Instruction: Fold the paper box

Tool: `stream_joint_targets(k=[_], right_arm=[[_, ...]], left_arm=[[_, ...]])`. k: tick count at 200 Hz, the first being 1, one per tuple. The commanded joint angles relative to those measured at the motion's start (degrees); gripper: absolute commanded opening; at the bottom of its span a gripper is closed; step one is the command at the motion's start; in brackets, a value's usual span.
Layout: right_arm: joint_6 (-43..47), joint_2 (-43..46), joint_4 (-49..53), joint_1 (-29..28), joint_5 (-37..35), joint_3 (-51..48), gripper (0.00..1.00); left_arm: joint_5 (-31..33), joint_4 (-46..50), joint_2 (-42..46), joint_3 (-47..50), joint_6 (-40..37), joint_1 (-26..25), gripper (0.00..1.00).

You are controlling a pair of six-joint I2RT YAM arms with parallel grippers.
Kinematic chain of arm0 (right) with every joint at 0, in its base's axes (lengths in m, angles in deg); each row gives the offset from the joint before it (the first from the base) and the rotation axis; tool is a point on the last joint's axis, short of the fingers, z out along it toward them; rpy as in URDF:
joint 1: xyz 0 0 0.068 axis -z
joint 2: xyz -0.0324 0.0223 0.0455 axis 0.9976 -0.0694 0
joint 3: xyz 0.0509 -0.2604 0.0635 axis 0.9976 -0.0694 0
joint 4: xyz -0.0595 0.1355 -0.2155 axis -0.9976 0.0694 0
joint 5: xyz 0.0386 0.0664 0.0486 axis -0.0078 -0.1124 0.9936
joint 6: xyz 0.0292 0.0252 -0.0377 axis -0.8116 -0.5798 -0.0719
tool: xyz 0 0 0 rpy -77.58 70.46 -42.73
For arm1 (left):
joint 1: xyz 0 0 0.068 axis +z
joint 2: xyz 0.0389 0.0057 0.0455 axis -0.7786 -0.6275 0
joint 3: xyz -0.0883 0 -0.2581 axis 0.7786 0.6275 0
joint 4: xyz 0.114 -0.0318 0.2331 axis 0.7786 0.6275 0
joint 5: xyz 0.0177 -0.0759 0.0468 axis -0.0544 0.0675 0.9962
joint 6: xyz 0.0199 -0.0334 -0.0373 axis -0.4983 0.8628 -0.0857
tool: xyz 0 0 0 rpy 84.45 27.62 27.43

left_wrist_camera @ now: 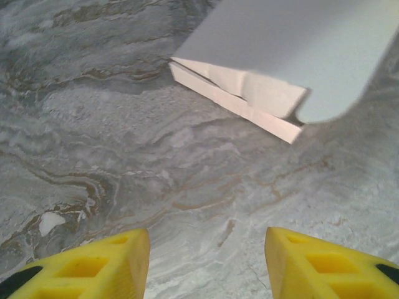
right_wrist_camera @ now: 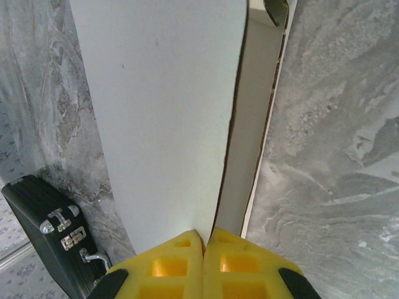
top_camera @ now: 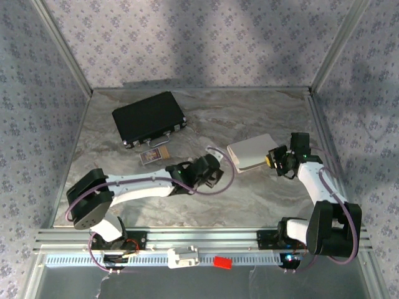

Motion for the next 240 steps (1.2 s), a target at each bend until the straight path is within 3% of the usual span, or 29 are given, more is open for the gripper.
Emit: stream_joint_targets(k=[1,42,99,132,160,240], right_arm=[[1.6,-1.08,0.49,0.32,-0.54,-0.75,0.0],[2.05,-1.3,1.61,0.18,-0.54,-0.13,0.0],[2.04,-1.56,2.92,0.02,-0.33,1.54,0.0],[2.04,-1.74,3.47,0.0,-0.05,2.22,0.0],[1.68,-1.95,3.57,-0.11,0.54,2.73,0.0],[1.34,-1.28,3.38,-0.41,1.05,2.45,0.0]], left_arm=[[-10.45,0.81,-0.56,-3.58,9.49,6.0,0.53],[-26.94,2.45,-10.79,-14.27,31.86,15.18,0.51],[-38.45,1.15,-21.47,-24.76,49.04,15.12,0.52],[-41.7,5.33,-25.42,-28.67,49.67,14.35,0.52],[-43.64,2.72,-27.08,-27.78,51.63,14.1,0.52],[-43.39,1.31,-28.2,-28.54,52.83,12.72,0.52]])
